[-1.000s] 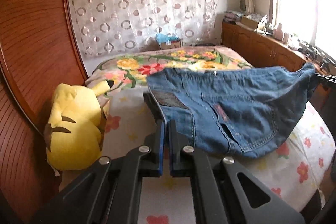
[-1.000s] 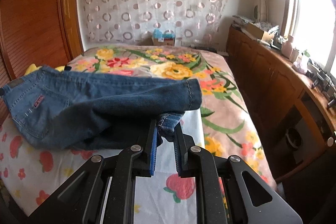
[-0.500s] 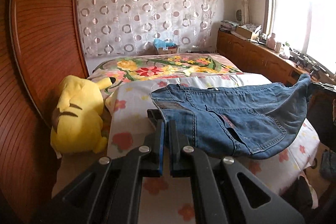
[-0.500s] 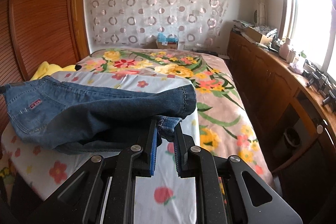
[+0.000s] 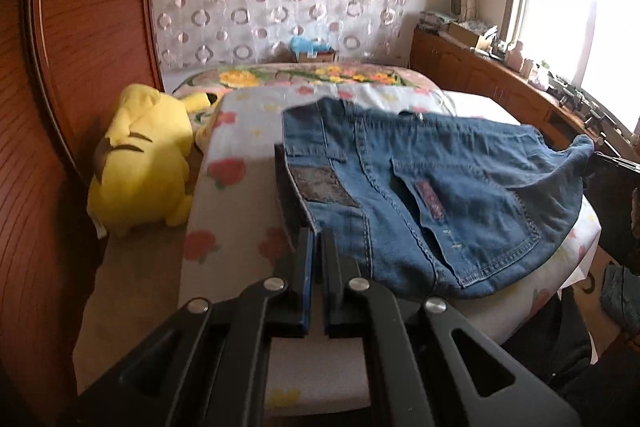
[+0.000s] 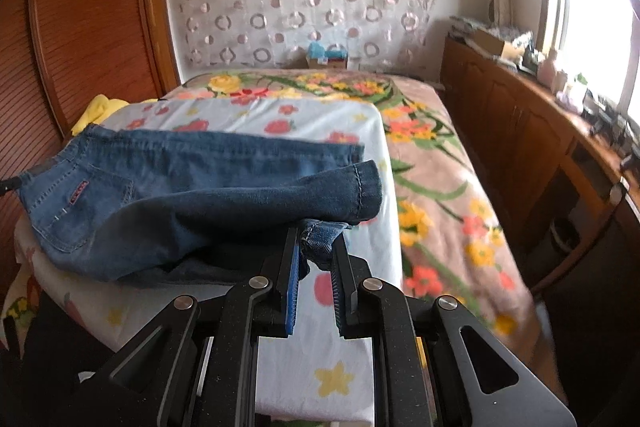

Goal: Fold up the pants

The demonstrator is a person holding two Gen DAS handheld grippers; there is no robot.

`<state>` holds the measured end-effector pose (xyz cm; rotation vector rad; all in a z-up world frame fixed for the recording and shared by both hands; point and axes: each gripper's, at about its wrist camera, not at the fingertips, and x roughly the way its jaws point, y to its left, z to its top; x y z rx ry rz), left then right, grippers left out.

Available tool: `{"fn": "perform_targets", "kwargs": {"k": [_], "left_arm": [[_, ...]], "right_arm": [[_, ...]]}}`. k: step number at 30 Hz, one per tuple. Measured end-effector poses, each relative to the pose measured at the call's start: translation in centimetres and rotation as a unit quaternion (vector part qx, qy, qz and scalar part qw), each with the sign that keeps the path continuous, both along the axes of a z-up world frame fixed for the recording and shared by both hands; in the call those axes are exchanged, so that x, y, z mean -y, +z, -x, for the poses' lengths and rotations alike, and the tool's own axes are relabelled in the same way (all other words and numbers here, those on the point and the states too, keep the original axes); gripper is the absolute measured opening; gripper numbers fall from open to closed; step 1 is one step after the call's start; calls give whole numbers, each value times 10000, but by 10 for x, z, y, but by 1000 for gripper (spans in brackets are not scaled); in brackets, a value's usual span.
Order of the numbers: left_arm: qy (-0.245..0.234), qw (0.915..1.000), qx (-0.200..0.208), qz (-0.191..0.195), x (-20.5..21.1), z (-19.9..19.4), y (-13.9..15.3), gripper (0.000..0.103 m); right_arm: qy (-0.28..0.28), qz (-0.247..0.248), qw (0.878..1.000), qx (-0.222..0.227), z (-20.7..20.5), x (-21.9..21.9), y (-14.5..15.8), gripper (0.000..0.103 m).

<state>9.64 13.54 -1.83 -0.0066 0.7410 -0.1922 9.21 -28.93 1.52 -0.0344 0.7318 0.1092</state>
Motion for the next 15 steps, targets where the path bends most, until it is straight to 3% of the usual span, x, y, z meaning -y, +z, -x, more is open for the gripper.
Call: {"fn": "perform_targets", "kwargs": {"k": [7,15], "left_arm": [[82,9995,-55,-290,10,-2,-6,5],[-147,9985,142,-513,35,0,6,17]], "right_arm": [[-180,-267,9991,-261,7,10,-29,12],[-143,-374,9988,-276,16,14,-35,15]]}}
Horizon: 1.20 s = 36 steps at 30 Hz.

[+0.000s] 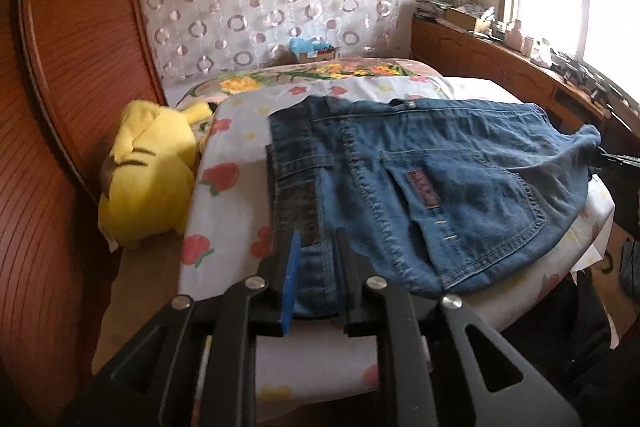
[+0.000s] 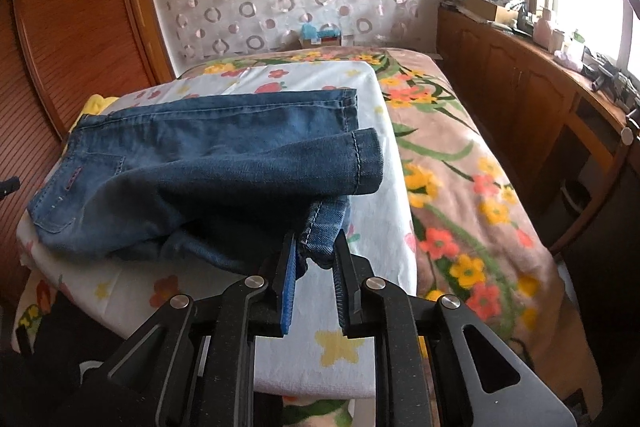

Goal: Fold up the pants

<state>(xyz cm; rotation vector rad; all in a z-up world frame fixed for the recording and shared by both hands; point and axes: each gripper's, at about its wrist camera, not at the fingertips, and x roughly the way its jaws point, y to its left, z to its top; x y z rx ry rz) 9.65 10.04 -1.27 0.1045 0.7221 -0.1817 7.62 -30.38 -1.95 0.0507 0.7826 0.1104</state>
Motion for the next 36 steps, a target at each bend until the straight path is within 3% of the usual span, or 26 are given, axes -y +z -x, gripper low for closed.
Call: {"fn": "perform_targets", "kwargs": {"k": [11,13,15,22,27,36], "left_arm": [[-614,9981,44,55,60,-21,9,42],[-726,9973,23,97,72,-26,8,50],[-829,9964,43,148,83,-29,7,66],[-981,9949,83,227,114,-40,4,71],[-1056,9939,65,316,131,-46,-2,77],[-1137,9928,-149,357,150,-47,-16,77]], "right_arm": [[67,-58,9997,228,15,-1,13,18],[69,-82,9995,281,18,0,16,18],[72,-95,9994,322,19,0,19,18],[109,-108,9987,489,25,-1,31,23],[91,-123,9983,570,26,-3,33,44],[-113,-175,9979,617,22,3,33,49]]}}
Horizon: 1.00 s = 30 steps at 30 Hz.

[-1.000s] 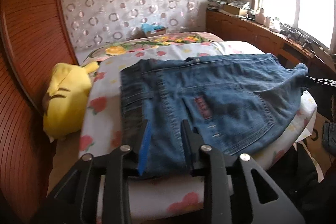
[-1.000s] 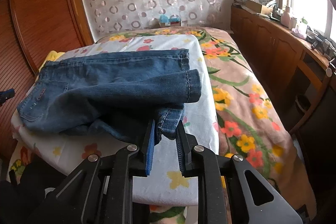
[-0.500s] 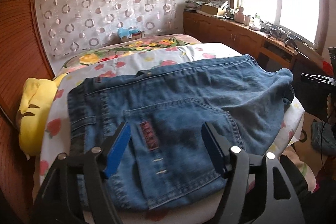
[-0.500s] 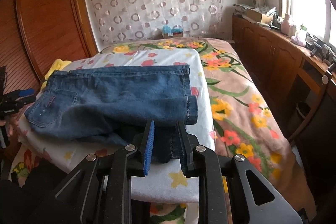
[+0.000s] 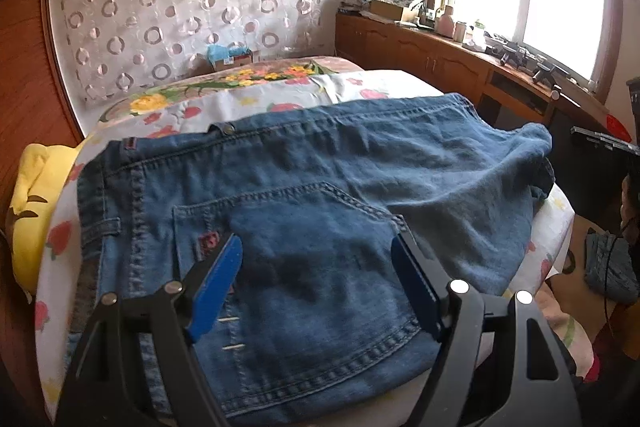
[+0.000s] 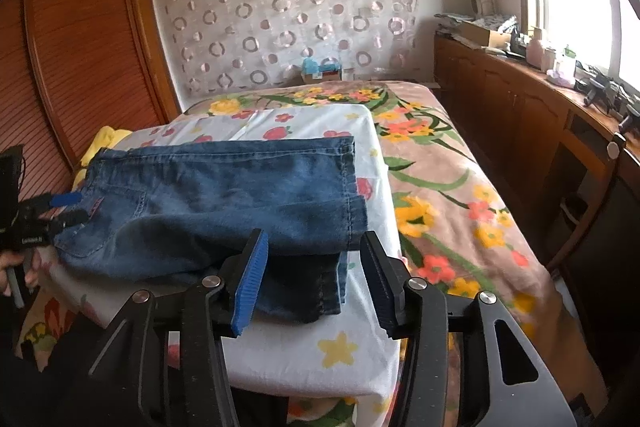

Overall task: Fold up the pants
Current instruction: 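Open both grippers to release the jeans, then grasp the folded leg hem again with the right gripper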

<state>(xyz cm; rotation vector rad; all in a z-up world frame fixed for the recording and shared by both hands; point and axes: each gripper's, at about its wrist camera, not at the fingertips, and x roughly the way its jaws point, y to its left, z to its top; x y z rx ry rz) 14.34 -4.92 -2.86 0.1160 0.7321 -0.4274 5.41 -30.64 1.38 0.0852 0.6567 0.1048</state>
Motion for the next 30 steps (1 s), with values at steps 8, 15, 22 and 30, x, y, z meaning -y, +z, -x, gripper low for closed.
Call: {"fn": "perform_targets", "kwargs": {"k": [8,15,22,30], "left_arm": [[38,9997,-142,191,13,1,-7,77],[16,9999,5,115,26,3,-1,77],[44,9999,128,100,31,5,7,77],[186,9996,198,36,30,8,11,77]], "right_arm": [[-228,-196,9995,-119,-24,10,-8,53],[-278,-387,9979,-434,-41,19,-29,53],[-159,-390,9968,-686,-51,15,-39,52],[19,-201,9963,-830,-58,3,-43,13]]}}
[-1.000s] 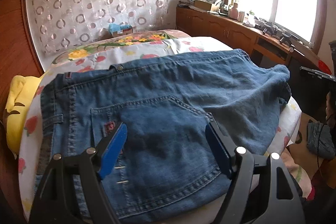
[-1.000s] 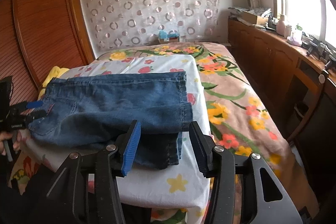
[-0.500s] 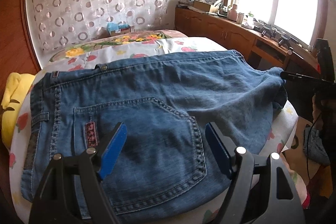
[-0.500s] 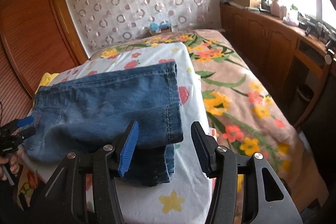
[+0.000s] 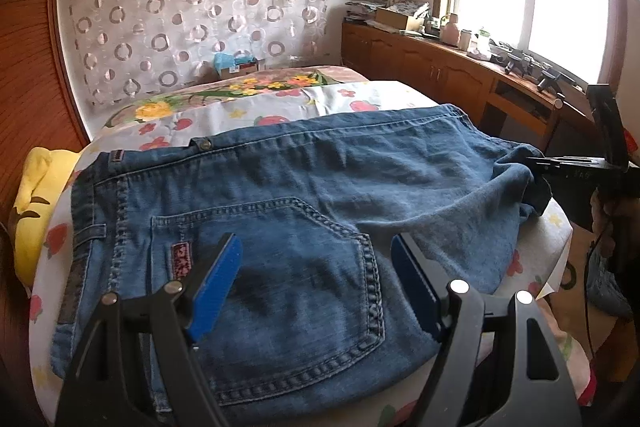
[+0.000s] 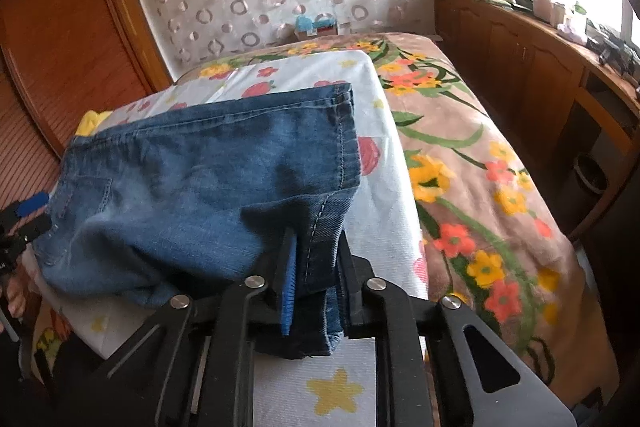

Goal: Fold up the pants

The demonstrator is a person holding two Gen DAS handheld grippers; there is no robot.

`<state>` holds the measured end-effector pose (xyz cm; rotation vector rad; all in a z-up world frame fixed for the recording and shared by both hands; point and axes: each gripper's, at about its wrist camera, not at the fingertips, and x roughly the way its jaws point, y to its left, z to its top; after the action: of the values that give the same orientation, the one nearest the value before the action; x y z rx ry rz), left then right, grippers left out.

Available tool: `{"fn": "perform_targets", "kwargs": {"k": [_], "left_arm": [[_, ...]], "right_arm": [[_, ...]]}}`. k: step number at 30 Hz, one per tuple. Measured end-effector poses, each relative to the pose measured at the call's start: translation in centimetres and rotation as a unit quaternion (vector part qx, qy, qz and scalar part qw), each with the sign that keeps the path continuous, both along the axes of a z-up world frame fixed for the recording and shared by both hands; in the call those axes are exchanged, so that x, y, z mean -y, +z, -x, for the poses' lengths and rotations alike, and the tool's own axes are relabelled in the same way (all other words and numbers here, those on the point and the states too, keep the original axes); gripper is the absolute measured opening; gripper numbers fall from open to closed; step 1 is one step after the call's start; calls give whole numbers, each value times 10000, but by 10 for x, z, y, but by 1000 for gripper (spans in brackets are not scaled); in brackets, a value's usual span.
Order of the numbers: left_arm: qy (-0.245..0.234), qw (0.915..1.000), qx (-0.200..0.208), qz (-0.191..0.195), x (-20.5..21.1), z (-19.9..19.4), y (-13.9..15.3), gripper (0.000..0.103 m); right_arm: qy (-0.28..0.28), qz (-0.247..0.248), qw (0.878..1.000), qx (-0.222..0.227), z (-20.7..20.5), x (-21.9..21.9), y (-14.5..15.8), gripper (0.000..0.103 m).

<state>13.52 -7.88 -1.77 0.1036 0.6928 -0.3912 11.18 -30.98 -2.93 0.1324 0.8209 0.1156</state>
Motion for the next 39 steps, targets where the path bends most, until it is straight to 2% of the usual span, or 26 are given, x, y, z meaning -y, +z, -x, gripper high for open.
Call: {"fn": "perform_targets", "kwargs": {"k": [6,14,19,28,32,35,37,39], "left_arm": [[101,9999,69,16,-6,4,2,77],[267,9996,111,59,-27,7,7,77],[472,9987,151,113,-48,11,12,77],[770,9967,231,81,-91,21,18,77],[885,9957,260,82,-109,27,20,77],[930,9953,252,107,-117,28,18,77],[952,9951,239,105,-120,28,16,77],[969,9950,224,115,-122,29,14,77]], "right_arm": [[122,107,9996,238,0,-10,15,11],[544,236,9955,736,-10,-50,61,10],[1059,309,9880,1081,-21,-100,94,6],[2080,272,9676,1407,-36,-204,125,5],[2504,122,9565,1492,-38,-244,138,5],[2795,-31,9508,1335,-38,-267,137,6],[2786,74,9521,1259,-38,-276,132,21],[2864,92,9500,1241,-36,-279,127,64]]}}
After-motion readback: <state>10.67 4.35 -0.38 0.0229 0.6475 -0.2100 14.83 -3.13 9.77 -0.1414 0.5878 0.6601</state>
